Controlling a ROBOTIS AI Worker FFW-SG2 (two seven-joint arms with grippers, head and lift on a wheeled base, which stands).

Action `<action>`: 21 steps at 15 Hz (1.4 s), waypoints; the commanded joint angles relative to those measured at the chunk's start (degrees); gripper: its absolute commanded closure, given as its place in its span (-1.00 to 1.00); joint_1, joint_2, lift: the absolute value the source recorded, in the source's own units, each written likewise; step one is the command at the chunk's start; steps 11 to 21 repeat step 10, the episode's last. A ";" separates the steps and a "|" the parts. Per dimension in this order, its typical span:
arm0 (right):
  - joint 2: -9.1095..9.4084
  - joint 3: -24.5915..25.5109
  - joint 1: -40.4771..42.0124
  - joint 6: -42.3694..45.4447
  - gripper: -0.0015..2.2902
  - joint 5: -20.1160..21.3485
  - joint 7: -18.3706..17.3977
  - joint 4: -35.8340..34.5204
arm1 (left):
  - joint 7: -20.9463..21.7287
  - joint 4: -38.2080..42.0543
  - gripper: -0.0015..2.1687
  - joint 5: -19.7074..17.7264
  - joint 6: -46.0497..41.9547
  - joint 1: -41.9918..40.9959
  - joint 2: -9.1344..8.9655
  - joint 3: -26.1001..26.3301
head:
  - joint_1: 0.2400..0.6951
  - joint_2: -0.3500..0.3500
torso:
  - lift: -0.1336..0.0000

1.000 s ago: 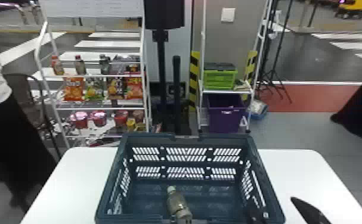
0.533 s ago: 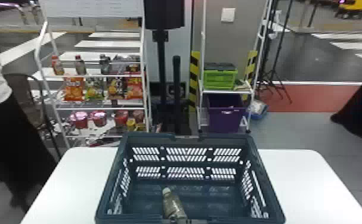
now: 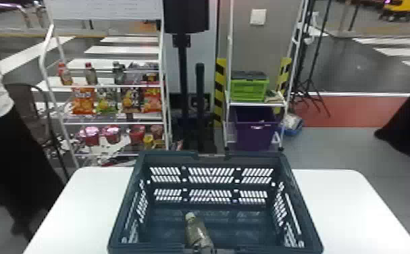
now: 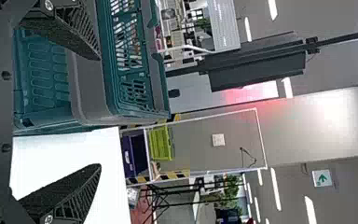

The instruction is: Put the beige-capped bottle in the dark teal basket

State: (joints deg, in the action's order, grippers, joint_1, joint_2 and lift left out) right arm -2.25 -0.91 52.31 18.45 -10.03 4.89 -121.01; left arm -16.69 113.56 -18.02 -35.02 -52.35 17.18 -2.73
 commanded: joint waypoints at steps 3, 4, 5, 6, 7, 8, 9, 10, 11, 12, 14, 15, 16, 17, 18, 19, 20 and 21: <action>0.14 0.12 0.34 0.04 -0.93 0.01 0.03 -0.10 | 0.00 -0.01 -0.87 0.00 0.00 -0.04 0.22 0.01 | 0.14 0.00 | 1.00; 0.14 0.21 0.43 0.04 -0.93 0.10 0.03 -0.28 | 0.00 -0.01 -0.87 0.00 0.00 -0.12 0.31 0.01 | 0.14 0.00 | 1.00; 0.14 0.12 0.43 0.04 -0.93 0.10 0.12 -0.36 | 0.08 -0.01 -0.87 0.00 0.00 -0.21 0.31 0.01 | 0.14 0.00 | 1.00; 0.14 0.21 0.43 0.04 -0.93 0.01 0.12 -0.36 | 0.08 -0.01 -0.87 0.00 0.00 -0.39 0.31 0.01 | 0.14 0.00 | 1.00; 0.14 0.21 0.43 -0.13 -0.93 0.01 0.12 -0.36 | 0.08 0.08 -0.87 0.00 0.00 -0.48 0.40 0.01 | 0.14 0.00 | 1.00; 0.05 0.21 0.51 -0.66 -0.93 0.01 0.12 -0.54 | 0.08 0.08 -0.87 0.00 0.00 -0.48 0.40 0.01 | 0.14 0.00 | 1.00; 0.05 0.30 0.51 -0.84 -0.93 0.01 0.12 -0.63 | 0.08 0.17 -0.87 0.00 0.00 -0.56 0.40 0.01 | 0.14 0.00 | 1.00; 0.05 0.30 0.60 -0.84 -0.93 0.01 0.12 -0.63 | 0.08 0.26 -0.87 0.00 0.00 -0.65 0.40 0.01 | 0.14 0.00 | 1.00; 0.05 0.30 0.60 -0.84 -0.93 0.01 0.12 -0.63 | 0.08 0.26 -0.87 0.00 0.00 -0.65 0.40 0.01 | 0.14 0.00 | 1.00; 0.05 0.30 0.60 -0.84 -0.93 0.01 0.12 -0.63 | 0.08 0.26 -0.87 0.00 0.00 -0.65 0.40 0.01 | 0.14 0.00 | 1.00; 0.05 0.30 0.60 -0.84 -0.93 0.01 0.12 -0.63 | 0.08 0.26 -0.87 0.00 0.00 -0.65 0.40 0.01 | 0.14 0.00 | 1.00; 0.05 0.30 0.60 -0.84 -0.93 0.01 0.12 -0.63 | 0.08 0.26 -0.87 0.00 0.00 -0.65 0.40 0.01 | 0.14 0.00 | 1.00; 0.05 0.30 0.60 -0.84 -0.93 0.01 0.12 -0.63 | 0.08 0.26 -0.87 0.00 0.00 -0.65 0.40 0.01 | 0.14 0.00 | 1.00; 0.05 0.30 0.60 -0.84 -0.93 0.01 0.12 -0.63 | 0.08 0.26 -0.87 0.00 0.00 -0.65 0.40 0.01 | 0.14 0.00 | 1.00; 0.05 0.30 0.60 -0.84 -0.93 0.01 0.12 -0.63 | 0.08 0.26 -0.87 0.00 0.00 -0.65 0.40 0.01 | 0.14 0.00 | 1.00; 0.05 0.30 0.60 -0.84 -0.93 0.01 0.12 -0.63 | 0.08 0.26 -0.87 0.00 0.00 -0.65 0.40 0.01 | 0.14 0.00 | 1.00; 0.05 0.30 0.60 -0.84 -0.93 0.01 0.12 -0.63 | 0.08 0.26 -0.87 0.00 0.00 -0.65 0.40 0.01 | 0.14 0.00 | 1.00; 0.05 0.30 0.60 -0.84 -0.93 0.01 0.12 -0.63 | 0.08 0.26 -0.87 0.00 0.00 -0.65 0.40 0.01 | 0.14 0.00 | 1.00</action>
